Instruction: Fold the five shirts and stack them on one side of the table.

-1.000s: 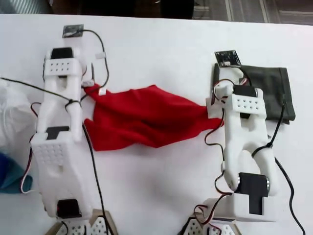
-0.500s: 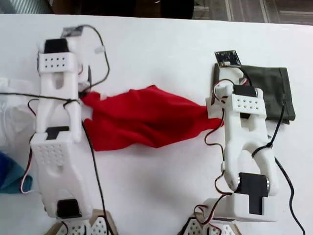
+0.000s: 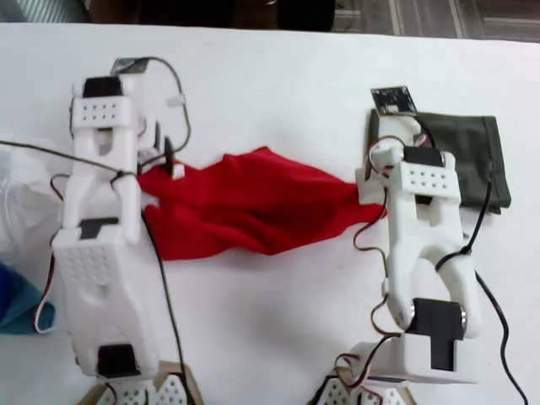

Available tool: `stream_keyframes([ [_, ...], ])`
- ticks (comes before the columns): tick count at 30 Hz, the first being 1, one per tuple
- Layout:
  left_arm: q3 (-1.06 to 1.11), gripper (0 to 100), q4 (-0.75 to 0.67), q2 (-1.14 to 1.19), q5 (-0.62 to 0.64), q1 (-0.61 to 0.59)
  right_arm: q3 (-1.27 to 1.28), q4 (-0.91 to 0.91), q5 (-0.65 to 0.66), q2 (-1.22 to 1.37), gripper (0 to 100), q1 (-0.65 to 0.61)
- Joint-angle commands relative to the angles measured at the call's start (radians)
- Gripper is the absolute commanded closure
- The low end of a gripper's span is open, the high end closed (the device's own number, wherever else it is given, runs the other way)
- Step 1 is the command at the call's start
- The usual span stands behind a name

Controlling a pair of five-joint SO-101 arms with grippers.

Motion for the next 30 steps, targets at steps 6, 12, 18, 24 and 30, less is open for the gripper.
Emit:
stream_keyframes([
  [6,-0.015,77,-0.041,0.117,0.239,-0.086,-0.003,-0.013,-0.008,-0.058,70.7,0.005],
  [12,-0.015,77,-0.034,0.124,0.373,-0.092,-0.003,-0.013,-0.008,-0.058,70.7,0.005],
  [18,-0.016,77,-0.026,0.13,0.264,-0.089,-0.003,-0.013,-0.008,-0.058,70.7,0.005],
  [24,-0.016,77,-0.11,0.169,0.037,-0.097,-0.003,-0.013,-0.008,-0.058,70.7,0.005],
  [30,-0.045,77,-0.064,0.166,0.012,-0.124,-0.003,-0.013,-0.008,-0.058,70.7,0.005],
])
